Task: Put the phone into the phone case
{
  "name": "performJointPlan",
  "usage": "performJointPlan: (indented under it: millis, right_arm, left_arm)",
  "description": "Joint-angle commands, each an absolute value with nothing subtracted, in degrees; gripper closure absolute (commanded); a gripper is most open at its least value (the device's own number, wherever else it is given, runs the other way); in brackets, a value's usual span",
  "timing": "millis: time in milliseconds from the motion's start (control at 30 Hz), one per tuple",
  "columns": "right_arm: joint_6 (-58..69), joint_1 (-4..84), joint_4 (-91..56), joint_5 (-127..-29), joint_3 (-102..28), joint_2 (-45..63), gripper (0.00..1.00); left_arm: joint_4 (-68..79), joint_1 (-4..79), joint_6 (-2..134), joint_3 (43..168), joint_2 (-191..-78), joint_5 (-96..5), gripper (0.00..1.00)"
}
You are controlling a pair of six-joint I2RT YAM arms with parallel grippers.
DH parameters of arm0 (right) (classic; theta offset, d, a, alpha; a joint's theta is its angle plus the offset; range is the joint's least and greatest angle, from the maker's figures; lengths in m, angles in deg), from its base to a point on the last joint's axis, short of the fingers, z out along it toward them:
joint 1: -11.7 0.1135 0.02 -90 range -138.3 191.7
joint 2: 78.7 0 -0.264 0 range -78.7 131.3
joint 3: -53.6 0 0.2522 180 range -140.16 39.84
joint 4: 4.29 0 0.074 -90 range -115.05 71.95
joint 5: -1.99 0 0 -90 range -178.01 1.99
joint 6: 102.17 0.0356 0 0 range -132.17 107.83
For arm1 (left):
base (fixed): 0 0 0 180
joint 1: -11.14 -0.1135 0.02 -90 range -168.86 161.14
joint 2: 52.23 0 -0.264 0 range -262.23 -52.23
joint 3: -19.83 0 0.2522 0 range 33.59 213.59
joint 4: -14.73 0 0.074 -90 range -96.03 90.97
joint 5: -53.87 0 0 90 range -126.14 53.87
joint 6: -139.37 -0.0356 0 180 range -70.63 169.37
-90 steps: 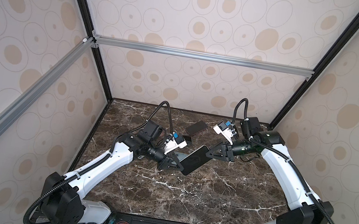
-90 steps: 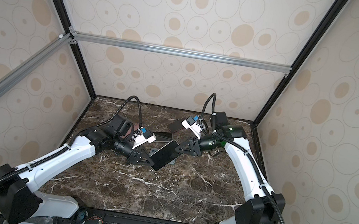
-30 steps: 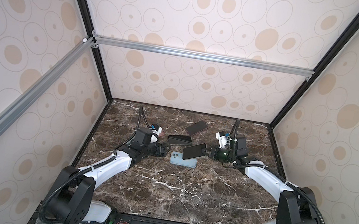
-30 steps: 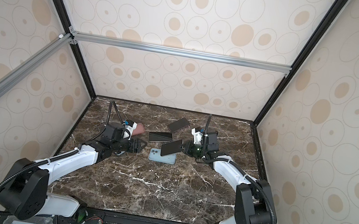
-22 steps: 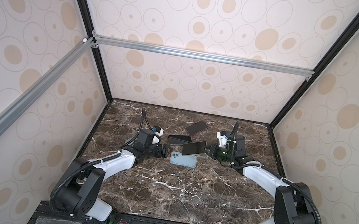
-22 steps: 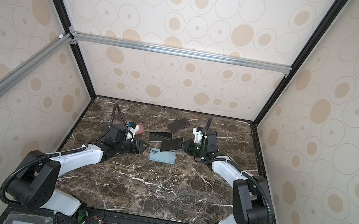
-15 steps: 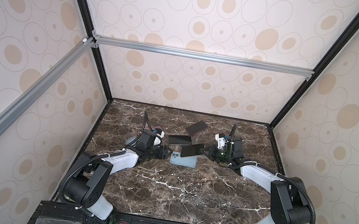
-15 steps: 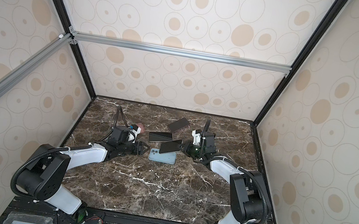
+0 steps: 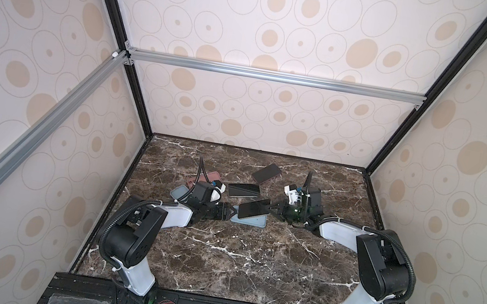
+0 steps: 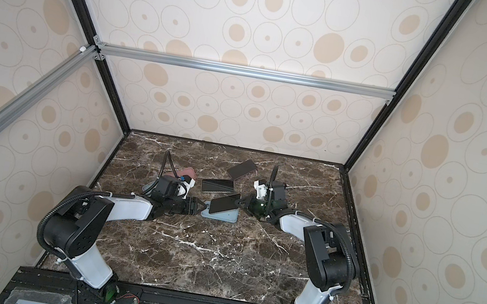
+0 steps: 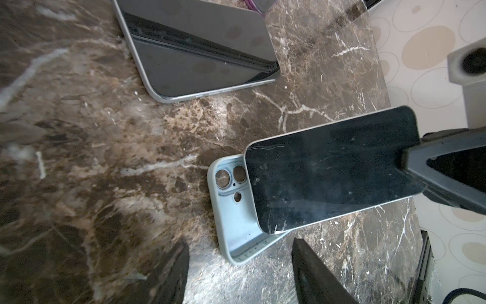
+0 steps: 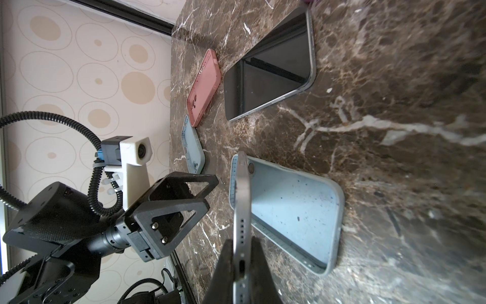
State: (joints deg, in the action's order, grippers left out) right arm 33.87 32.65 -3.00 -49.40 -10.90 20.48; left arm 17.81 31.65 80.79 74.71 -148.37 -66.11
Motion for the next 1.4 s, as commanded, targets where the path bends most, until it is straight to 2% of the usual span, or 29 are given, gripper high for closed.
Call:
performJointPlan:
  millis: [0, 433, 1367]
  right_arm:
    - [34.6, 33.0, -0.6, -48.0, -12.0, 21.1, 1.0]
    - [35.5, 33.3, -0.6, -46.6, -12.4, 23.5, 1.0]
    - [36.4, 35.0, -0.5, -44.1, -15.9, 30.9, 0.99]
  left_arm:
    - [20.7, 31.4, 81.7, 74.6, -149.4, -67.9, 0.37]
    - [24.3, 31.7, 83.7, 74.3, -153.1, -70.9, 0.48]
    - [25.4, 32.1, 83.9, 74.5, -155.2, -72.4, 0.58]
